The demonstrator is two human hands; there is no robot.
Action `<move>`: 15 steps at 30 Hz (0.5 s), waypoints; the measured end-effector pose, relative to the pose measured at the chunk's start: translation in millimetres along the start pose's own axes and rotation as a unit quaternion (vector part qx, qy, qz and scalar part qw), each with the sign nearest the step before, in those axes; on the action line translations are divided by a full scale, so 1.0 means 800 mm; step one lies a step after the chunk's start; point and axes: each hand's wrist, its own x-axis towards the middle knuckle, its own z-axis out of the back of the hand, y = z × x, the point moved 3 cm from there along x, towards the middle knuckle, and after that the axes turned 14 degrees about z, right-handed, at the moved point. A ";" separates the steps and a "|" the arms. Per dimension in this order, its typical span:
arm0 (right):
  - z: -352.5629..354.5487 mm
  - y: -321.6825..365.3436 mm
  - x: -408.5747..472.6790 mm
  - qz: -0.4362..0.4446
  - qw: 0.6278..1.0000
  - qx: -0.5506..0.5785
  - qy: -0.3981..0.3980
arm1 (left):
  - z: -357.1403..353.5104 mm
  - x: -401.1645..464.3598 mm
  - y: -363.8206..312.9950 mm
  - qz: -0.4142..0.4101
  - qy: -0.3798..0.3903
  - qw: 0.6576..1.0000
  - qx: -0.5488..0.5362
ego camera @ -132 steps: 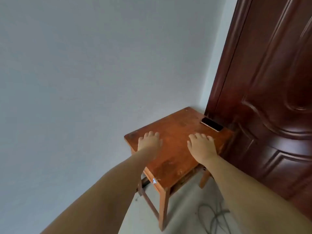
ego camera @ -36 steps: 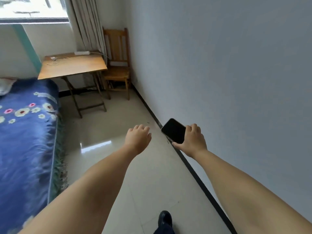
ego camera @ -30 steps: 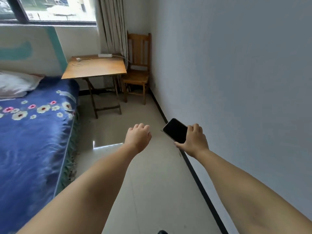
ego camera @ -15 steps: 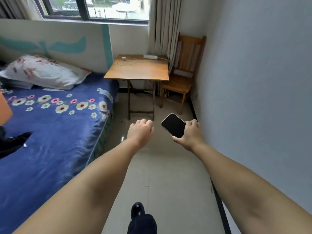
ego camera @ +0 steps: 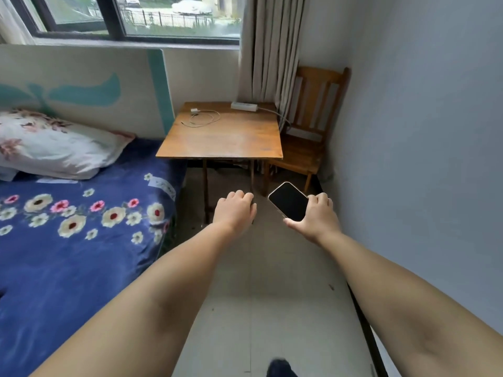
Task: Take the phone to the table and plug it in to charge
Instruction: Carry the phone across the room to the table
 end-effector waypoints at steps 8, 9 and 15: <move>-0.036 -0.020 0.238 0.033 0.999 0.002 0.018 | -0.001 0.213 0.025 0.037 -0.019 0.999 -0.002; -0.038 -0.018 0.268 0.042 0.999 -0.001 0.021 | 0.002 0.236 0.032 0.044 -0.028 0.999 -0.004; -0.075 0.022 0.429 0.081 0.996 0.018 0.041 | 0.010 0.369 0.096 0.103 -0.041 0.994 -0.008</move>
